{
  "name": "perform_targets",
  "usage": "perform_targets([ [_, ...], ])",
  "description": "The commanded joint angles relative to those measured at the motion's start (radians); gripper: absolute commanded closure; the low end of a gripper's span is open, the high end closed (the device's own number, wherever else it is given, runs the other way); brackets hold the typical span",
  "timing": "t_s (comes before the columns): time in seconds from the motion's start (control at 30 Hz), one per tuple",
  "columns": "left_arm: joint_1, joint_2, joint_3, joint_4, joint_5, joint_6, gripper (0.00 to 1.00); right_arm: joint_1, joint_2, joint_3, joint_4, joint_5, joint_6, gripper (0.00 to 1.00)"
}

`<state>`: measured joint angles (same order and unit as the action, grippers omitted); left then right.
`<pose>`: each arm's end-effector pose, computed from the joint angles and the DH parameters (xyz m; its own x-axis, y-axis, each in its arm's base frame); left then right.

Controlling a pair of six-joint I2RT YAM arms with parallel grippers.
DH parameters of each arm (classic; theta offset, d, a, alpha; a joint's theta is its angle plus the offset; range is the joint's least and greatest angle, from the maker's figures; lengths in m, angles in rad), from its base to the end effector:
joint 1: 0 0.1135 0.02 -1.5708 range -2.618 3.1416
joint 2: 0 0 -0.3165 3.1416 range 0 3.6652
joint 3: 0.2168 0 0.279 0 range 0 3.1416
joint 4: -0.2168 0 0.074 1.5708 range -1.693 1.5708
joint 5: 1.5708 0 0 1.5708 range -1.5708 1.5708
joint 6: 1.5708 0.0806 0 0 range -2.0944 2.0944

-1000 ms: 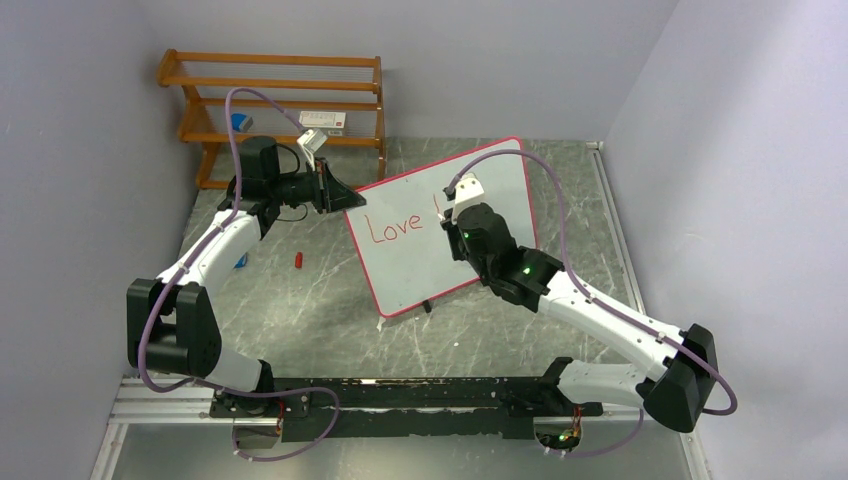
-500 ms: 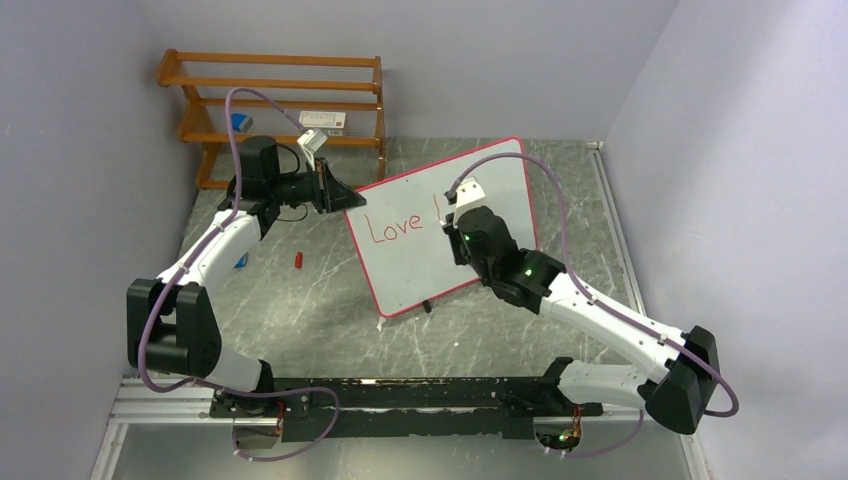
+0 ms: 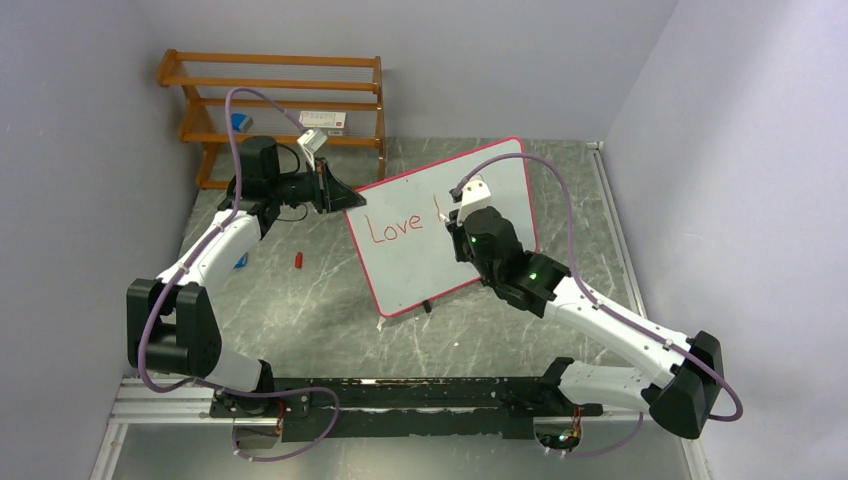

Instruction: Write a sentence on the whiteboard

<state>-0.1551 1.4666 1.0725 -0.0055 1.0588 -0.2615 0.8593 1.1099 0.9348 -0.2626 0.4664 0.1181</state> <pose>0.3510 -0.1260 0.3349 -0.5960 -0.0350 -0.8022 0.7402 0.3633 -0.5658 0.2170 0.1961 0.3467 -0.3232 -0.2137 -0.9219 -0.3751 0.9233 -0.0825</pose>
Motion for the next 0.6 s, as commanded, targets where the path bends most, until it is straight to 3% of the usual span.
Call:
perform_targets([
  [0.0, -0.029, 0.035, -0.014, -0.094, -0.039, 0.060, 0.95, -0.003, 0.001, -0.005, 0.062, 0.019, -0.020, 1.00],
  [0.57, -0.029, 0.039, -0.013, -0.097, -0.040, 0.063, 0.95, -0.002, 0.041, -0.001, 0.099, 0.048, -0.047, 1.00],
])
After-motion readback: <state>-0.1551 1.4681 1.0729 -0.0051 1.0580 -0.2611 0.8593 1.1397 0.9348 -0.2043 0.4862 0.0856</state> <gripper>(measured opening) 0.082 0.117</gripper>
